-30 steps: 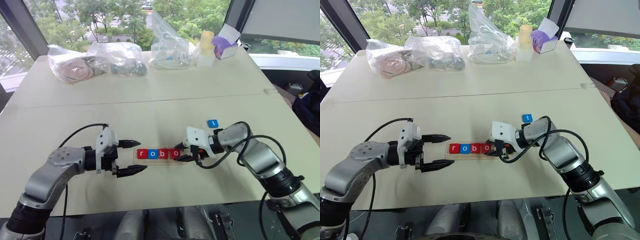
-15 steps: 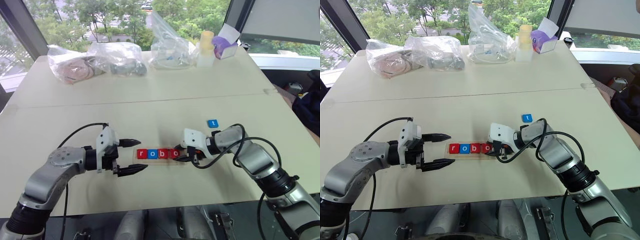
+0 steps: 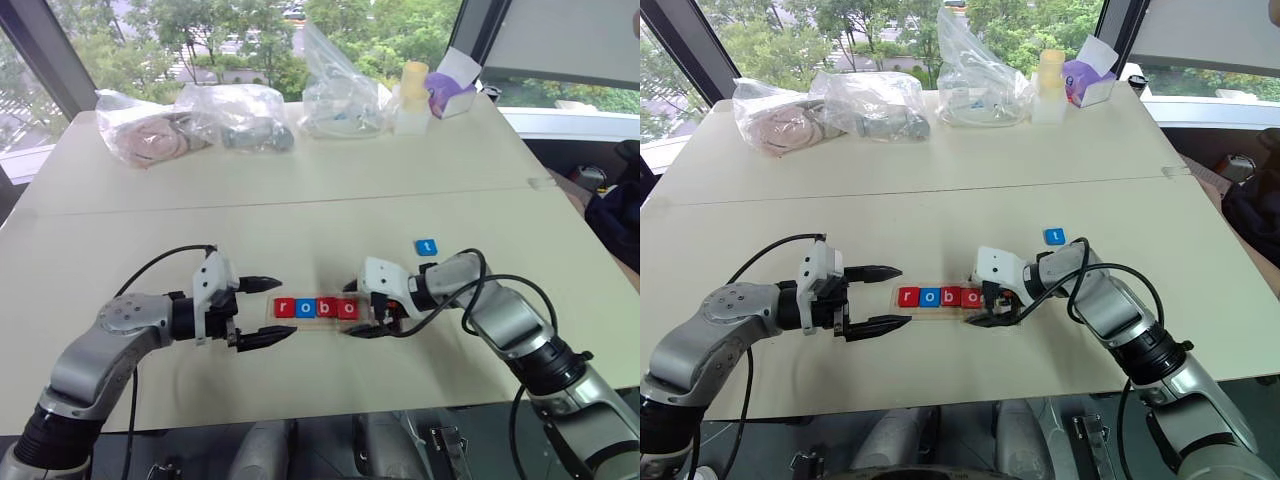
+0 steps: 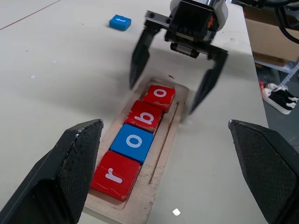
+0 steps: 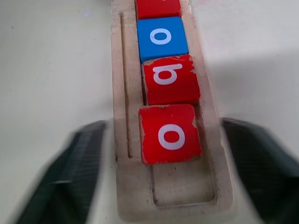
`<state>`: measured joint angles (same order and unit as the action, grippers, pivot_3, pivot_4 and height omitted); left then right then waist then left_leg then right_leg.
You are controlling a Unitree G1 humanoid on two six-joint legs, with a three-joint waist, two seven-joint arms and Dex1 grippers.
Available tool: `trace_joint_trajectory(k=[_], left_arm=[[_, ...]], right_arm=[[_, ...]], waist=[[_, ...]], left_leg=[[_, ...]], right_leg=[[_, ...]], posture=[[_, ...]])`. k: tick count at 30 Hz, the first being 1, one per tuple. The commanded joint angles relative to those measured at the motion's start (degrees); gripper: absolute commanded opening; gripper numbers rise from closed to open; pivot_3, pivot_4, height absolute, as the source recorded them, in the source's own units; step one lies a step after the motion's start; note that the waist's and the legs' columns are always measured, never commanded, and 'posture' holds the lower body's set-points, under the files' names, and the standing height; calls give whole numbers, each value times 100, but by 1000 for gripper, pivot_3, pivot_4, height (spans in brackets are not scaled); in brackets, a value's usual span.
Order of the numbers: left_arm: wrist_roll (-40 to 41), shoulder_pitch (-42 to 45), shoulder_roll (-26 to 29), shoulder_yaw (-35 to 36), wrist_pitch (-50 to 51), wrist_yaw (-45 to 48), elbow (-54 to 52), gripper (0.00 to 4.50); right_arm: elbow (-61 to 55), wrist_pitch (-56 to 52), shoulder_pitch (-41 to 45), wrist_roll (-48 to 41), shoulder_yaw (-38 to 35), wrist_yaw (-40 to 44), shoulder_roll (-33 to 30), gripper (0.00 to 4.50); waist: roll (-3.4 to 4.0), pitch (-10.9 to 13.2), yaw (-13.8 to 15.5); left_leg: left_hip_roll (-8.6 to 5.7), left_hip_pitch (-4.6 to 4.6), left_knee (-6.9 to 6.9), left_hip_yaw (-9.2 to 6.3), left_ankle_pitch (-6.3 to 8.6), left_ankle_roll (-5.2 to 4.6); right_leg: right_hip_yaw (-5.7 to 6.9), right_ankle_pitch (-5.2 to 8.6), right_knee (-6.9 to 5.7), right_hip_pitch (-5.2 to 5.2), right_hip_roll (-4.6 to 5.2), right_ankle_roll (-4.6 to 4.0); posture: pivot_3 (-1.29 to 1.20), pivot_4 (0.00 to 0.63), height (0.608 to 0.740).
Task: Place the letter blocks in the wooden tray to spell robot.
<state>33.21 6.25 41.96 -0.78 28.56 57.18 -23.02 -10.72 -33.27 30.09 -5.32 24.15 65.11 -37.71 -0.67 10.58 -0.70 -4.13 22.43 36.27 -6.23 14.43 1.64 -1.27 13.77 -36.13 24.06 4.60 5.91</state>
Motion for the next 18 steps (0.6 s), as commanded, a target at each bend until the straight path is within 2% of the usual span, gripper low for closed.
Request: trace_joint_trajectory(k=[1, 9, 18], left_arm=[[87, 22, -21, 101, 9, -30, -179, 4500], [77, 37, -52, 75, 6, -19, -163, 4500], [57, 76, -78, 56, -5, 10, -118, 4500]], right_arm=[[-195, -28, 183, -78, -127, -24, 36, 4416], [-46, 2, 230, -85, -323, -129, -61, 4416], [129, 105, 307, -6, -264, -335, 140, 4416]], waist=[[0, 0, -2], [0, 0, 1], [0, 0, -4]], left_leg=[[0, 0, 0, 0, 0, 0], [0, 0, 0, 0, 0, 0], [0, 0, 0, 0, 0, 0]], right_leg=[[0, 0, 0, 0, -1, 0], [0, 0, 0, 0, -1, 0], [0, 0, 0, 1, -1, 0]], posture=[[0, 150, 740], [0, 150, 740], [0, 150, 740]])
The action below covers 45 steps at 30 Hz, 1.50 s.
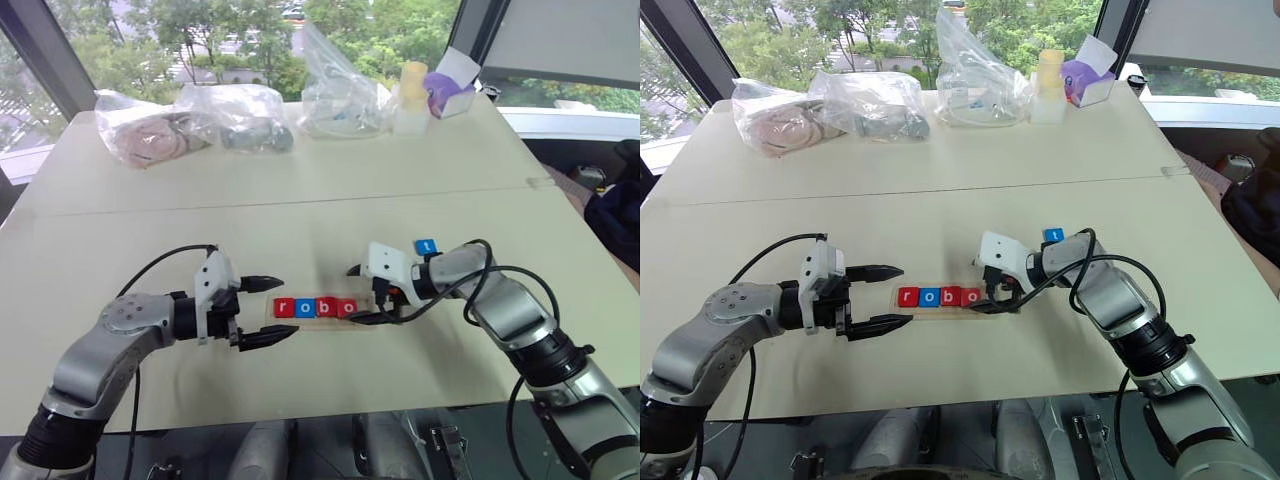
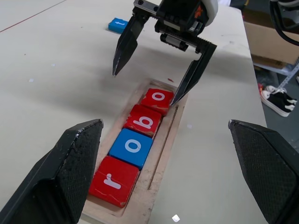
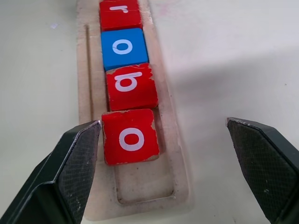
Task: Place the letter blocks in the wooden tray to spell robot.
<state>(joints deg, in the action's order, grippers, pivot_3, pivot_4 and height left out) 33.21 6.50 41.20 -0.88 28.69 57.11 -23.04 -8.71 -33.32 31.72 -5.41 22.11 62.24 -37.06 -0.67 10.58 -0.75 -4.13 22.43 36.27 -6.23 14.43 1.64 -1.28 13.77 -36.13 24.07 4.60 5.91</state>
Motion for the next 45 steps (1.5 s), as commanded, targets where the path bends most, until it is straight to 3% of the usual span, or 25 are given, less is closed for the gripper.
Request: trace_joint_trajectory(k=[1, 11, 27, 33, 41, 45], left_arm=[[53, 48, -2, 70, -24, 17, -112, 4500], [19, 48, -46, 32, -58, 20, -86, 4500], [2, 92, -54, -30, -76, 83, -55, 4500], [4, 166, -86, -68, -51, 71, -27, 4500], [7, 146, -113, -83, -37, 47, -47, 4500], [2, 148, -126, -91, -33, 42, -50, 4500]], right_arm=[[-87, 95, 150, -5, -73, -56, 78, 4416], [-375, -89, 52, -190, -449, -50, -233, 4416], [334, 256, -77, -29, -1144, -429, -796, 4416], [748, -197, -12, 204, -1420, -1292, -629, 4416], [752, -2102, 191, 350, -2037, -2974, 197, 4416], [663, -2772, 219, 254, -2285, -3380, 526, 4416]], waist=[[0, 0, 0], [0, 0, 5], [0, 0, 7], [0, 0, 8], [1, 0, 7], [1, 0, 6]], left_leg=[[0, 0, 0, 0, 0, 0], [0, 0, 0, 0, 0, 0], [-1, 0, 0, 2, 0, 0], [-1, 0, 1, 2, 0, 0], [0, 1, -1, 3, -1, 1], [-1, 2, -2, 3, -1, 0]], right_leg=[[0, 0, 0, 0, 0, 0], [0, 0, 0, -1, 0, 0], [0, 0, 1, -1, 1, 0], [-1, 0, -1, -1, 2, 0], [-5, -1, -2, 3, 2, -2], [-5, -1, -2, 3, -2, -2]], posture=[[0, 150, 740], [0, 150, 740], [0, 150, 740], [0, 150, 740], [0, 150, 740], [0, 150, 740]])
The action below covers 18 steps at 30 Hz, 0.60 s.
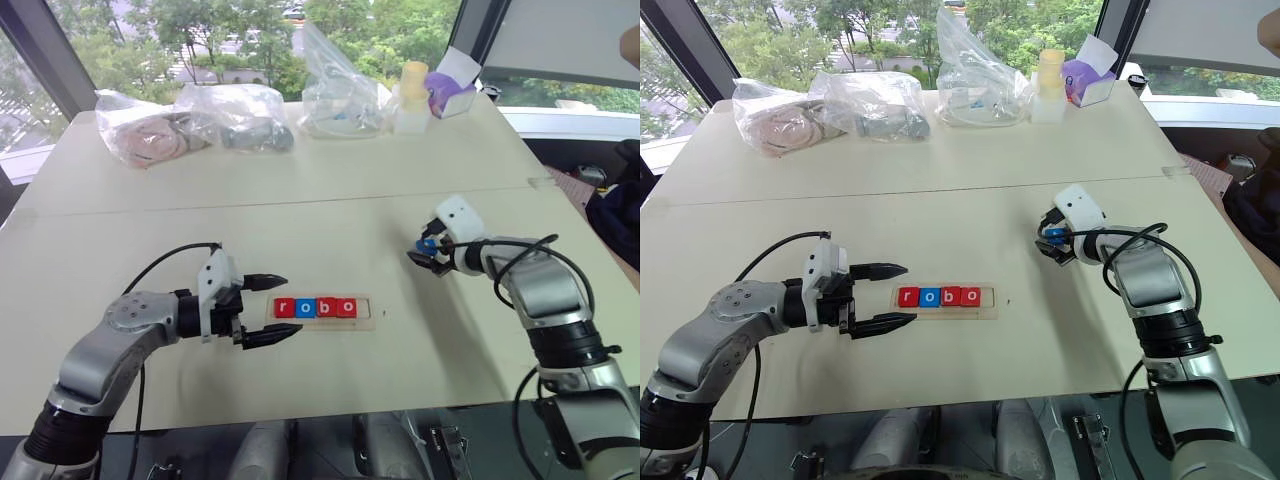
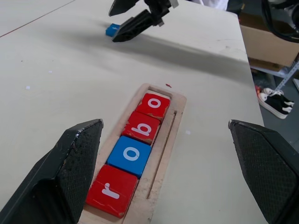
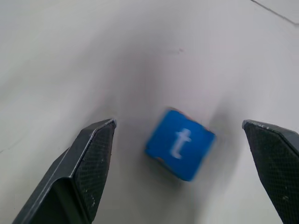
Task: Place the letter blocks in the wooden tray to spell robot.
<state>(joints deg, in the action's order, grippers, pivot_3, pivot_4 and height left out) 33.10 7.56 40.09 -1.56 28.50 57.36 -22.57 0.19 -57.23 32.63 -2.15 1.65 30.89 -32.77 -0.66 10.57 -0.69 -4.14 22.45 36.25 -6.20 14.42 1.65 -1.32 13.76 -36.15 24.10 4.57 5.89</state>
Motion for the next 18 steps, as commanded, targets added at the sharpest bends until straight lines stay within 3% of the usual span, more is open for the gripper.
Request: trace_joint_trajectory(k=[1, 11, 18], left_arm=[[9, 50, -23, -28, -14, 14, -94, 4500], [-38, 111, -72, -50, -29, -13, -44, 4500], [-33, 97, -121, -65, -29, -49, -63, 4500]], right_arm=[[-232, -561, 123, -87, -317, -387, 213, 4416], [-531, -1737, 229, -328, -1068, -1365, 1349, 4416], [-662, -1785, 286, -385, -1115, -1627, 1621, 4416]], waist=[[0, 0, -1], [2, -4, -28], [2, -5, -42]], left_leg=[[0, 0, 0, 0, 0, 0], [0, -3, 0, 0, 0, 0], [1, -4, 0, 1, 0, -1]], right_leg=[[0, 0, 0, 0, 0, 0], [1, -2, -3, -1, -7, -1], [1, -2, -5, -1, -10, -1]], posture=[[0, 150, 740], [0, 150, 740], [0, 150, 740]])
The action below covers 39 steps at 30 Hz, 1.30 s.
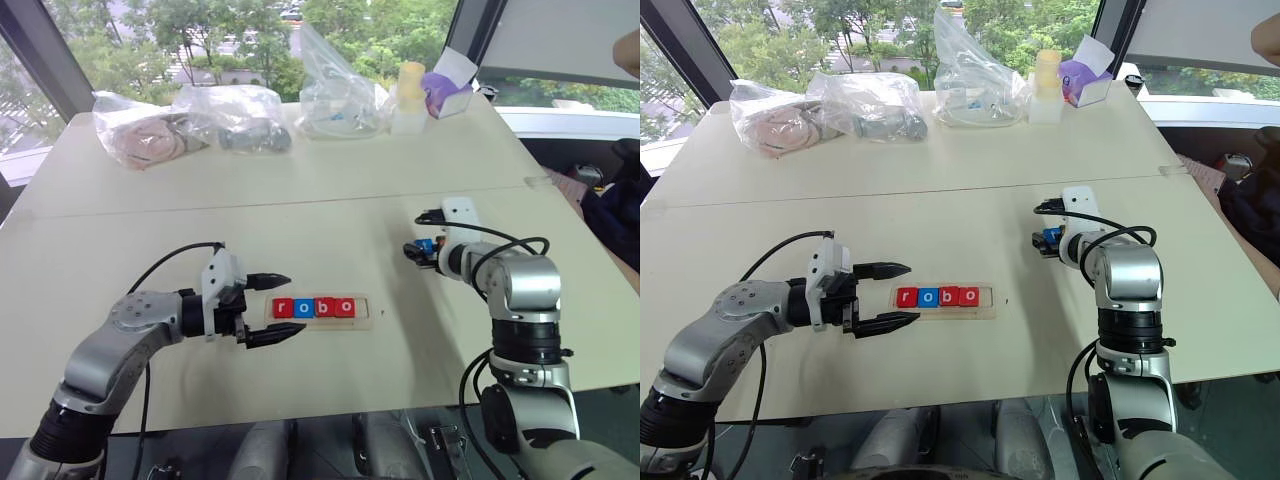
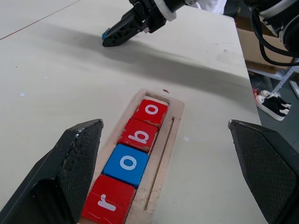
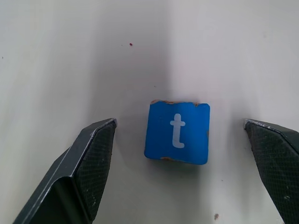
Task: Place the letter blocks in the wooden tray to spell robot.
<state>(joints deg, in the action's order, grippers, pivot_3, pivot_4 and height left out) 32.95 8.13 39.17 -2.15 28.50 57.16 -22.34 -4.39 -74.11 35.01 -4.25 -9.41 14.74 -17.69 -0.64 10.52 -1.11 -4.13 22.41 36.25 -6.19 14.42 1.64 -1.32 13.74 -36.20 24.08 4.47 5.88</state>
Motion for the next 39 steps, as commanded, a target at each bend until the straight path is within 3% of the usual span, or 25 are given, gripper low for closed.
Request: trace_joint_trajectory(k=[1, 9, 16, 21, 25, 32, 38, 39], left_arm=[[-18, 35, -36, -11, -32, -33, -87, 4500], [-32, 53, -94, -69, -33, -67, -86, 4500], [-38, 69, -104, -99, -30, -86, -83, 4500], [-56, 77, -111, -122, -46, -83, -70, 4500], [-53, 85, -104, -121, -49, -66, -68, 4500], [-76, 14, -97, -123, -104, -16, -47, 4500], [-113, 41, -132, -159, -123, 38, 8, 4500], [-119, 55, -142, -164, -120, 36, 13, 4500]], right_arm=[[-265, -178, 22, -200, -13, -26, 142, 4416], [-512, -415, -95, -282, -62, -210, 309, 4416], [-448, -345, -70, -256, -35, -340, 328, 1198], [-541, -412, -120, -267, 63, -318, 229, 1144], [-1650, -1398, -573, -378, 141, -249, -32, 1144], [-3943, -1839, -2273, -1458, -71, -126, -169, 1144], [-4347, -1839, -2733, -2244, -334, -542, -112, 1144], [-4323, -1839, -2718, -2360, -373, -618, -129, 1644]], waist=[[1, 0, -1], [2, -1, 2], [2, -1, -3], [2, -1, -1], [3, -2, 41], [3, -3, 45], [3, -4, 25], [2, -4, 29]], left_leg=[[0, 0, 0, 0, 0, 0], [0, 0, -1, 0, 0, 0], [0, 0, -1, 0, 0, 0], [0, 0, -1, 0, 0, 0], [-1, 1, -3, -2, 0, 0], [-2, 6, -12, -9, 3, -5], [3, -1, -1, -7, 2, -4], [3, -1, 0, -8, 2, -4]], right_leg=[[0, 0, 0, 0, 0, 0], [0, 0, 0, 1, -1, 0], [0, 0, 0, 1, -1, 0], [0, 0, 0, 1, -1, 0], [2, 0, 0, 1, 1, 0], [8, 2, 7, 1, 6, 2], [7, 6, 6, -6, 5, -4], [7, 8, 6, -7, 5, -8]], posture=[[0, 150, 740], [0, 150, 740], [0, 150, 740], [0, 150, 740], [0, 150, 740], [0, 150, 740], [0, 150, 740], [0, 150, 740]])
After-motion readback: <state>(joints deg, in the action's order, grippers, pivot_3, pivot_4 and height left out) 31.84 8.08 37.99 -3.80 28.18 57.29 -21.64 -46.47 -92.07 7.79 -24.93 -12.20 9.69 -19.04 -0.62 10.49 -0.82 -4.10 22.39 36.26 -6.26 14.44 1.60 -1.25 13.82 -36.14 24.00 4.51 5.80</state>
